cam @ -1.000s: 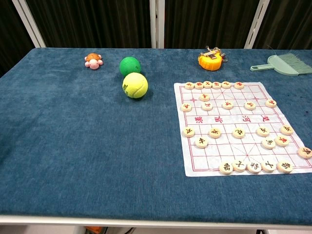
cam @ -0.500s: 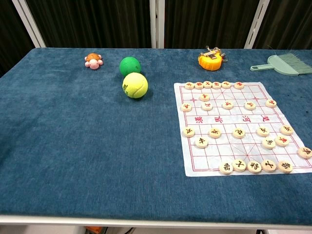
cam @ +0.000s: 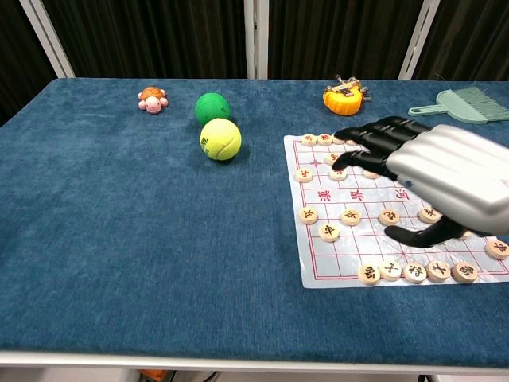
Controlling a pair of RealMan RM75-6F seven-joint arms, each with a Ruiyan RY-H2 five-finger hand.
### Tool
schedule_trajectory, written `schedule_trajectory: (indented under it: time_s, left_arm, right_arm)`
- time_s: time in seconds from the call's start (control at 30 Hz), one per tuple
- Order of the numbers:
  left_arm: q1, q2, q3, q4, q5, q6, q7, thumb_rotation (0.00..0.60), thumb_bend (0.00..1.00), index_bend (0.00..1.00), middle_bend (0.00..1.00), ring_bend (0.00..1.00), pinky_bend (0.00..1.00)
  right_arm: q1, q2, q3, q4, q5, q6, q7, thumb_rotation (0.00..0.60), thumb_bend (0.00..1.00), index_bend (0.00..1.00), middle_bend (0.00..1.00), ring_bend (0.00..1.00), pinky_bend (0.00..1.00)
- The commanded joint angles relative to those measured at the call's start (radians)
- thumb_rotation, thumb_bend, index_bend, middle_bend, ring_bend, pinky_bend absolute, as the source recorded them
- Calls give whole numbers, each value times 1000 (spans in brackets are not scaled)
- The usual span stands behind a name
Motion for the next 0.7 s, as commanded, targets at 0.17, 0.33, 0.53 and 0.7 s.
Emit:
schedule_trajectory:
  time_s: [0.17,0.33,0.53,0.7]
  left_arm:
    - [4,0,-3,14,-2,6,-18,600,110,72,47,0,0]
    - [8,1,-4,22,-4,11,-30,600,111,73,47,0,0]
    - [15,4,-4,28,-5,20,-40,600,111,73,47,0,0]
    - [19,5,-4,37,-9,22,-52,600,111,73,47,0,0]
  right_arm:
    - [18,-87,5,62,96,-28,-88,600,212,301,0,0,0]
    - [39,-134,5,101,134,-48,-104,600,217,330,0,0,0]
    - [61,-183,3,138,159,-56,-100,600,231,366,0,0,0]
    - [75,-205,-1,158,171,-56,-94,600,237,380,0,0,0]
